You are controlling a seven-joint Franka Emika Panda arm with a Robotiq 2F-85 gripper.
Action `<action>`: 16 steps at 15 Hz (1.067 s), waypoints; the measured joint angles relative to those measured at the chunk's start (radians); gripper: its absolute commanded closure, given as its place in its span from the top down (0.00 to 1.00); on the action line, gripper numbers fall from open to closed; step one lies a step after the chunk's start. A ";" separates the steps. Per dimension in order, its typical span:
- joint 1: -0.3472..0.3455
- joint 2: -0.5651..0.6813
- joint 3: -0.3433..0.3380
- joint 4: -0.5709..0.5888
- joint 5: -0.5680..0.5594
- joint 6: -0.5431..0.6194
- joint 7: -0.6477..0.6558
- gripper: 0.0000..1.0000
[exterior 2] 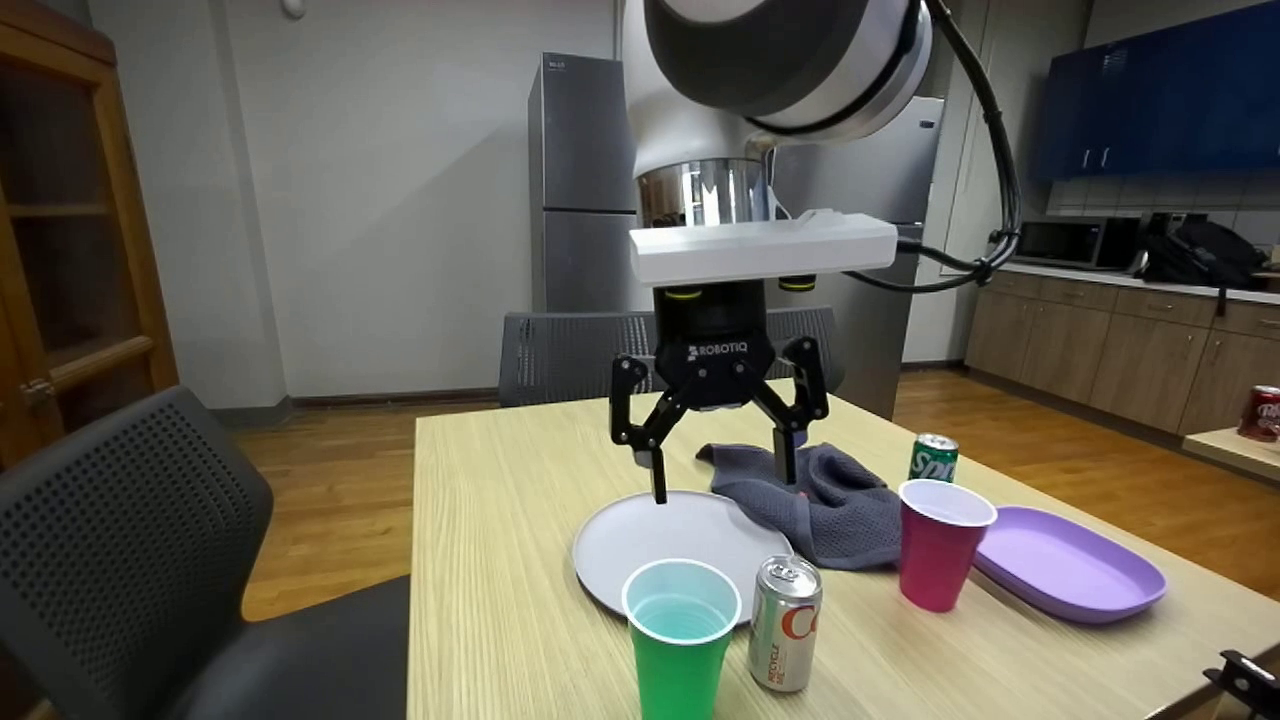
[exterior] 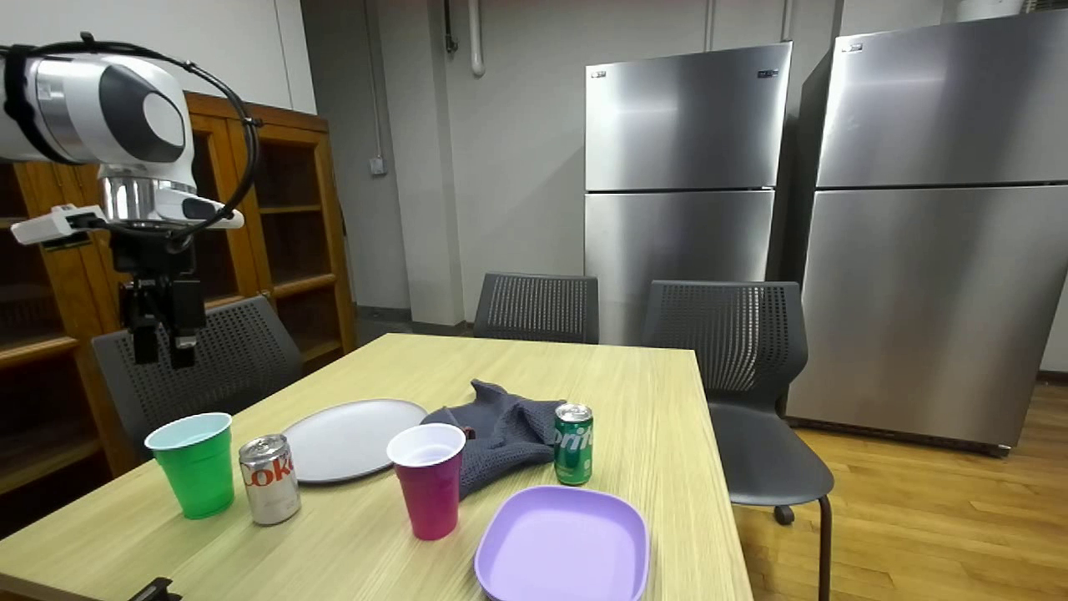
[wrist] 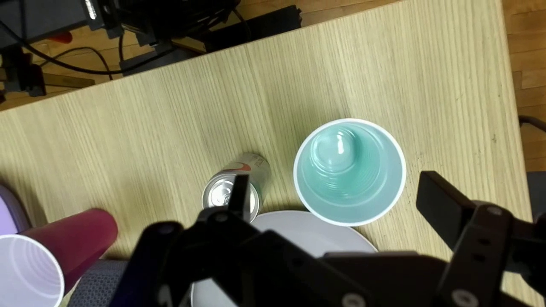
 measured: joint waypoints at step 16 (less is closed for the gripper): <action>0.022 0.009 0.001 -0.003 -0.005 0.020 0.024 1.00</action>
